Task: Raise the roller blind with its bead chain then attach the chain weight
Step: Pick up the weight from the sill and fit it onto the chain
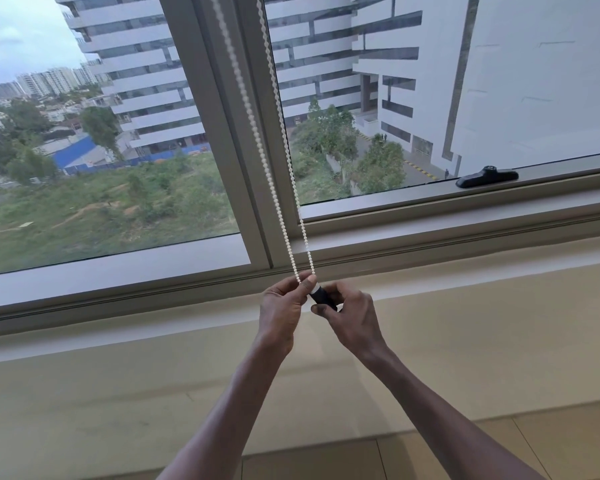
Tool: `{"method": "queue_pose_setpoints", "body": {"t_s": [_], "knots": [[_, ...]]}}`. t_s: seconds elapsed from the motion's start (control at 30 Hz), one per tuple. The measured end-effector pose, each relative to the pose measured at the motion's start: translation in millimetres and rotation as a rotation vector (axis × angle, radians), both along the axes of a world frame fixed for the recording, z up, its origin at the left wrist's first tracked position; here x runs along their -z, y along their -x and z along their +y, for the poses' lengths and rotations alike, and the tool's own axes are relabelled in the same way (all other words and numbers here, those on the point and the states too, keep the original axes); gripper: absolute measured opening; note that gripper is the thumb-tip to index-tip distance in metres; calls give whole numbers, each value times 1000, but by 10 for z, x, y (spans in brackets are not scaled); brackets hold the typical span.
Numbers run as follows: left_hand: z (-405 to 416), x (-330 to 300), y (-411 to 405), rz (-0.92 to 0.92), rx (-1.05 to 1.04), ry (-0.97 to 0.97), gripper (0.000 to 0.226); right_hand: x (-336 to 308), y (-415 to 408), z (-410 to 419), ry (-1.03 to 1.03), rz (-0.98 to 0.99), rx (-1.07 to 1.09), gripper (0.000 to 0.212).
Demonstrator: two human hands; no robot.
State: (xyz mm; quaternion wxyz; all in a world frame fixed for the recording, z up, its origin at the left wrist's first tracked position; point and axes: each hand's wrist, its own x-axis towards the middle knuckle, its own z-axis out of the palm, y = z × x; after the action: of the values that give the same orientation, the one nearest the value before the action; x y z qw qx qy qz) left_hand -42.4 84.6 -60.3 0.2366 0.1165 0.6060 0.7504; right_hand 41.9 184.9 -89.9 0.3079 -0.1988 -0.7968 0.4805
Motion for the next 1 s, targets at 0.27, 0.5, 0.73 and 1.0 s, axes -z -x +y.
{"method": "queue_pose_setpoints", "body": {"t_s": [0.27,0.5,0.73,1.0], "knots": [[-28,41,-4,187,-87,15,24,69,204,36,-31,3,-68,19],[-42,57,106,347,-111,158,29,73,371,59,3,-45,-184,23],[-92,71,246,404,-175,244,24,53,529,17,-12,-73,-211,30],[-95,46,329,397,-185,257,26,42,653,5,-16,-73,-186,24]]}}
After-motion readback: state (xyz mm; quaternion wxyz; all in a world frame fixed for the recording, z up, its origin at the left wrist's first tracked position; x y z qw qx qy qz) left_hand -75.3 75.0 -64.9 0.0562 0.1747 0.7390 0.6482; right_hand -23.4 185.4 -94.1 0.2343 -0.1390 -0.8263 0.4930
